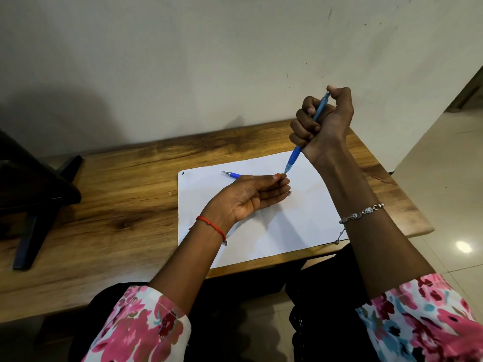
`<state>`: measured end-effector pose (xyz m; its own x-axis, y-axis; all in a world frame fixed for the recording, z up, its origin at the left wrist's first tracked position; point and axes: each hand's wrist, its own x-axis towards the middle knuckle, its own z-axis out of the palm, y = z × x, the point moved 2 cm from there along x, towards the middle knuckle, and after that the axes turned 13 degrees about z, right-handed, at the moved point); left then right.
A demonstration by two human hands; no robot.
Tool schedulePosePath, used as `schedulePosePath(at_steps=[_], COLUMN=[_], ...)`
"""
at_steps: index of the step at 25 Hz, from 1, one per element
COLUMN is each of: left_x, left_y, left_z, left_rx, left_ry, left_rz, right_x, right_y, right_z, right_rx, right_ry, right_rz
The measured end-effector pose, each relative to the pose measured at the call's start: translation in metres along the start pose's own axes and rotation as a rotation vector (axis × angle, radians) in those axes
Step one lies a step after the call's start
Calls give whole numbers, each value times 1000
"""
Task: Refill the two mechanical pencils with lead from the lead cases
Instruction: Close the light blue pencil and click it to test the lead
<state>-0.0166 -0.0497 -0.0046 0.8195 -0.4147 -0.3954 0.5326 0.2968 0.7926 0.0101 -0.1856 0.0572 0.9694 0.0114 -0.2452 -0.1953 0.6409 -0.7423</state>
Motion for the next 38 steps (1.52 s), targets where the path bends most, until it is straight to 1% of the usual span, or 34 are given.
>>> schedulePosePath(at_steps=[13, 20, 28, 30, 33, 35, 38], left_x=[1, 2, 3, 4, 5, 8, 11], left_y=[-2, -2, -2, -2, -2, 0, 3], left_z=[1, 1, -1, 0, 3, 5, 5], left_rx=[-8, -5, -26, -31, -48, -102, -230], left_ry=[-3, -10, -20, -25, -36, -5, 58], left_rz=[7, 6, 10, 37, 133, 234, 347], right_x=[0, 2, 7, 9, 14, 17, 20], right_y=[-1, -4, -3, -1, 6, 14, 25], right_z=[-3, -9, -15, -17, -18, -16, -13], right_rx=[13, 143, 212, 260, 433, 548, 612], right_ry=[33, 66, 67, 51, 0, -31, -28], right_rz=[-19, -54, -87, -101, -106, -96, -68])
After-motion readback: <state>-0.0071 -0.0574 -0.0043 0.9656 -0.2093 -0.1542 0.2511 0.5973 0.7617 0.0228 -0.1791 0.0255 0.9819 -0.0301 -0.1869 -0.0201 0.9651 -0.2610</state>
